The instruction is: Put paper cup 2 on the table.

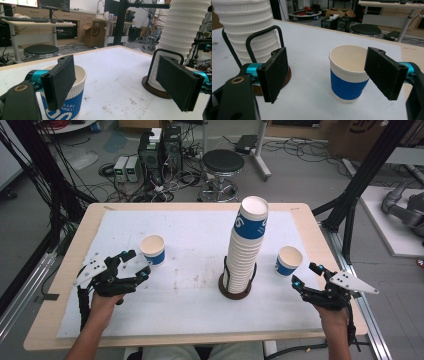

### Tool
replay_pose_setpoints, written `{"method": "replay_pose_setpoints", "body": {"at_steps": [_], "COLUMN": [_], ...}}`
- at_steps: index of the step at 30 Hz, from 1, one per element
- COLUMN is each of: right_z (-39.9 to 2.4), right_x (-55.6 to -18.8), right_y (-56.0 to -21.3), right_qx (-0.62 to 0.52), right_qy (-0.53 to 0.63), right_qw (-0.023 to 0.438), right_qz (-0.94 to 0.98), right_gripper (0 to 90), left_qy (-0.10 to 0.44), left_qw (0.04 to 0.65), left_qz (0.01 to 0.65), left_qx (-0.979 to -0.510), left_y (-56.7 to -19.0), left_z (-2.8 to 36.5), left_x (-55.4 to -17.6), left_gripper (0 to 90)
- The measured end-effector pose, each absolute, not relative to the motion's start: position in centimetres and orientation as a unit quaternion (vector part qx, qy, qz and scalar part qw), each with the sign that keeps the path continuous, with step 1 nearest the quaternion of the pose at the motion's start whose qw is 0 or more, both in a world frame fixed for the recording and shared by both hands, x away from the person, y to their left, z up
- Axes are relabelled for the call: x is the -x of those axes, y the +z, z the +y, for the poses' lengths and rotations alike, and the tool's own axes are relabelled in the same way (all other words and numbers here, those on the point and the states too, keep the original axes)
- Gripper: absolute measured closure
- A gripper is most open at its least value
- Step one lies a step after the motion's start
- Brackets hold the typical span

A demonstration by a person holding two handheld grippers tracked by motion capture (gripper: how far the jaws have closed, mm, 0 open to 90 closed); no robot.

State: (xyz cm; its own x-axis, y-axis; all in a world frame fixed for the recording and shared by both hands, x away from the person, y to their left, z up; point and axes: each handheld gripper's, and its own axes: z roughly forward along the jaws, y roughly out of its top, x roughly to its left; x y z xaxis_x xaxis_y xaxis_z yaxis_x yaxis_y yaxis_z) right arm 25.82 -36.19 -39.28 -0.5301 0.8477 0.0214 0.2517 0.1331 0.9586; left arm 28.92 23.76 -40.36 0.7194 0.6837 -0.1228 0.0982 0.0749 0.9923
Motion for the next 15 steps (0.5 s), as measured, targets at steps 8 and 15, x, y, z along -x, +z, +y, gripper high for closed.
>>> {"method": "replay_pose_setpoints", "body": {"at_steps": [8, 15], "right_z": [-35.81, -35.9], "right_x": [-25.62, -25.63], "right_y": [-39.04, -39.13], "right_qx": [-0.395, -0.4], "right_qy": [0.526, 0.524], "right_qw": [0.286, 0.287], "right_qz": [0.697, 0.695], "right_gripper": [20.0, 20.0], "left_qy": [0.22, 0.22], "left_qw": [0.668, 0.668], "left_qz": [0.303, 0.304], "left_qx": [-0.643, -0.643], "left_y": [-40.34, -40.39], "left_z": [23.9, 23.89], "left_x": [-28.86, -28.96], "left_gripper": [15.9, 16.0]}}
